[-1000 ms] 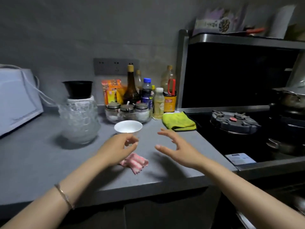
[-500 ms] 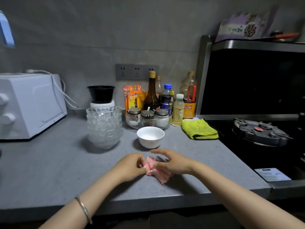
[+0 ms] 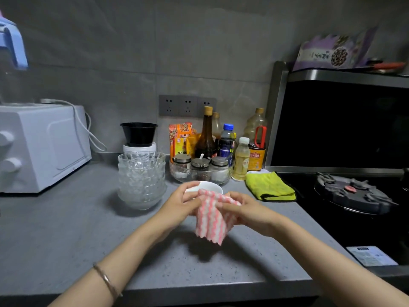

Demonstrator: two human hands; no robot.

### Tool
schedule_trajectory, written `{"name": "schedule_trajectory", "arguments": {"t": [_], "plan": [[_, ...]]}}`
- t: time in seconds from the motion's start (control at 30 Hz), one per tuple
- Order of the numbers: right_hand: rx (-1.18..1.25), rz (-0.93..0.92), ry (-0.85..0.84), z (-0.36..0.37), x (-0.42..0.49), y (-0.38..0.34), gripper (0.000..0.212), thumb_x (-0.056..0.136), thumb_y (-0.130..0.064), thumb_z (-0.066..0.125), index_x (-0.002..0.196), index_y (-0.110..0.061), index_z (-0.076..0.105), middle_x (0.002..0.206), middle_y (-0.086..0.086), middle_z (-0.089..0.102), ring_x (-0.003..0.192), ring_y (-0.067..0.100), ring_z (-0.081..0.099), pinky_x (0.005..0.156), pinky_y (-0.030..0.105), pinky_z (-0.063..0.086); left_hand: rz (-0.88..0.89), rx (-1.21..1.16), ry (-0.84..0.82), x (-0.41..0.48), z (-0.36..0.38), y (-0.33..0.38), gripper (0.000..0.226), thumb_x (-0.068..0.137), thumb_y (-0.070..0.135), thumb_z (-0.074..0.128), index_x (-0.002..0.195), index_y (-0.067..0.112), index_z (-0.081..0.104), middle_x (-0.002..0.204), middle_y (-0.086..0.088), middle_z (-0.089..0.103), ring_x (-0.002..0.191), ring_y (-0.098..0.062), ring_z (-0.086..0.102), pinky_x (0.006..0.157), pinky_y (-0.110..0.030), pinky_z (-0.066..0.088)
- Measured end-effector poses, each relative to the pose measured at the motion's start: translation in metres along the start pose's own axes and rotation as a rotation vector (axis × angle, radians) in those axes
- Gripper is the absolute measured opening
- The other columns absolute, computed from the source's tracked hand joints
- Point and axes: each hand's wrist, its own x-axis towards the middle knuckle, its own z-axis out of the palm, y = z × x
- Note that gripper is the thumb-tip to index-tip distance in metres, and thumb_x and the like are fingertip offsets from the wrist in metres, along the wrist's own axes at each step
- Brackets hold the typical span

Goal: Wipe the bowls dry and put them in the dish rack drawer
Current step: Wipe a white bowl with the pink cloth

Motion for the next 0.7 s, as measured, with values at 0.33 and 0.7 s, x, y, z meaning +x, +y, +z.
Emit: {"name": "schedule_trajectory", "arguments": {"t": [0.33,0.7], "plan": [[0.303,0.221,-0.11,-0.015,0.002,0.002,0.025,0.084,-0.012,0.066,0.107,-0.003,0.064,0.105,0.015,0.069,0.092,0.022,0.067,0.084,0.029,0.054,0.039,0.029,-0.052,0.025,0.012,-0.004,0.048,0.09,-0.004,0.055,0.129,0.023,0.044,0.091,0.004,0.074,0.079,-0.008,0.067,0.068,-0.019,0.052],[0.718,0.182,0.268,-0.039,0.017,0.021,0.047,0.089,-0.032,0.055,0.122,0.001,0.054,0.108,0.021,0.067,0.095,0.03,0.065,0.085,0.045,0.052,-0.012,0.858,0.121,0.078,-0.001,-0.031,0.054,0.081,0.055,0.063,0.132,0.042,0.049,0.157,0.0,0.019,0.144,-0.025,0.017,0.115,-0.037,0.019]]}}
